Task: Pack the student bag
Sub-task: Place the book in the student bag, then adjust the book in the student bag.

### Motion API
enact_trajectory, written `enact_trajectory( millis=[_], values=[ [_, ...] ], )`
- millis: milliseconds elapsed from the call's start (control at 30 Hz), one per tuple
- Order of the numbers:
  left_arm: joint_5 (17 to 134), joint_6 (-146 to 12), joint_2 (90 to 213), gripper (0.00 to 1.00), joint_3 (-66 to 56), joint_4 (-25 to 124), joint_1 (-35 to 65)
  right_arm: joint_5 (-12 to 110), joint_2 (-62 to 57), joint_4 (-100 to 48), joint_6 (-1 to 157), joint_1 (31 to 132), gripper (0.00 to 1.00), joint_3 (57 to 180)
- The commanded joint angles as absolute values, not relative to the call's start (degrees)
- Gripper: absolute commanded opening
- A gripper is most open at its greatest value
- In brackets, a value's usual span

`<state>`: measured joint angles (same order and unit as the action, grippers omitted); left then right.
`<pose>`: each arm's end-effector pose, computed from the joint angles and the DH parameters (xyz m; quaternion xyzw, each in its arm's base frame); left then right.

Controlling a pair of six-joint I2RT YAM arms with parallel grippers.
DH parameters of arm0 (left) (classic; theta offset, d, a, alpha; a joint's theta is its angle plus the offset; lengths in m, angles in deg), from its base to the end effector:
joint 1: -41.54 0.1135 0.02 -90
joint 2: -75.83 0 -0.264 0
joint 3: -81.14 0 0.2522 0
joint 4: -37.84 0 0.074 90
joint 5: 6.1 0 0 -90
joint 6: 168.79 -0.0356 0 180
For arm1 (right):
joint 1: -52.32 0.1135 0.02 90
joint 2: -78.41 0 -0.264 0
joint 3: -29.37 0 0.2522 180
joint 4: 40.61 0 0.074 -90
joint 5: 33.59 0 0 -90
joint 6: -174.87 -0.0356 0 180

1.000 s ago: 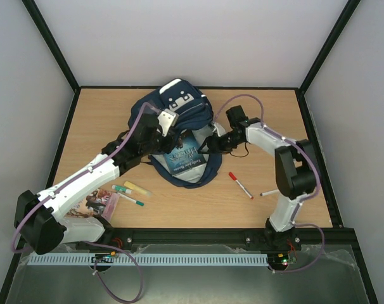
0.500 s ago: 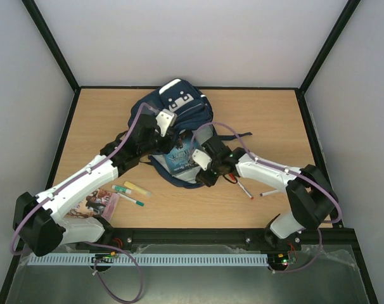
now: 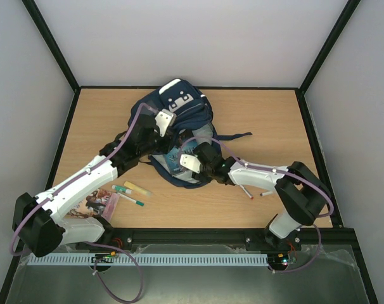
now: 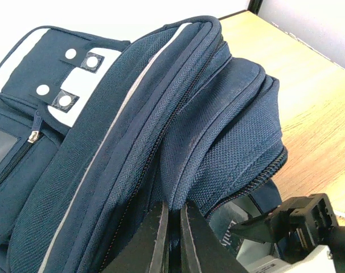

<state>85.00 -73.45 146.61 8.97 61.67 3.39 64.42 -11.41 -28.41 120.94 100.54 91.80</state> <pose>0.2257 -0.1764 0.3271 0.2296 0.7988 -0.1986 0.5194 0.2218 0.2408 0.1918 -0.5836 0.6892 -0.0179 0.4291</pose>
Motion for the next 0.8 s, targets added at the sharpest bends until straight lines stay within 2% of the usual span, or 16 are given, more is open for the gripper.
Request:
enact_trajectory(
  millis=[0,100,400,767],
  values=[
    [83.7,-73.3,143.1,0.03,8.3,55.0,4.2,66.5,-14.0,-35.6,128.8,101.1,0.54,89.3],
    [83.3,-73.1,143.1,0.03,8.4,54.9,4.3,68.6,-15.9,-39.8,129.0,101.2,0.51,89.1],
    [82.3,-72.9,143.1,0.02,8.4,54.9,4.3,71.8,-20.9,-57.6,128.7,101.1,0.33,89.2],
    [82.7,-73.0,142.7,0.02,8.5,54.9,4.4,77.2,-29.7,-75.1,132.2,101.1,0.26,92.4]
  ],
)
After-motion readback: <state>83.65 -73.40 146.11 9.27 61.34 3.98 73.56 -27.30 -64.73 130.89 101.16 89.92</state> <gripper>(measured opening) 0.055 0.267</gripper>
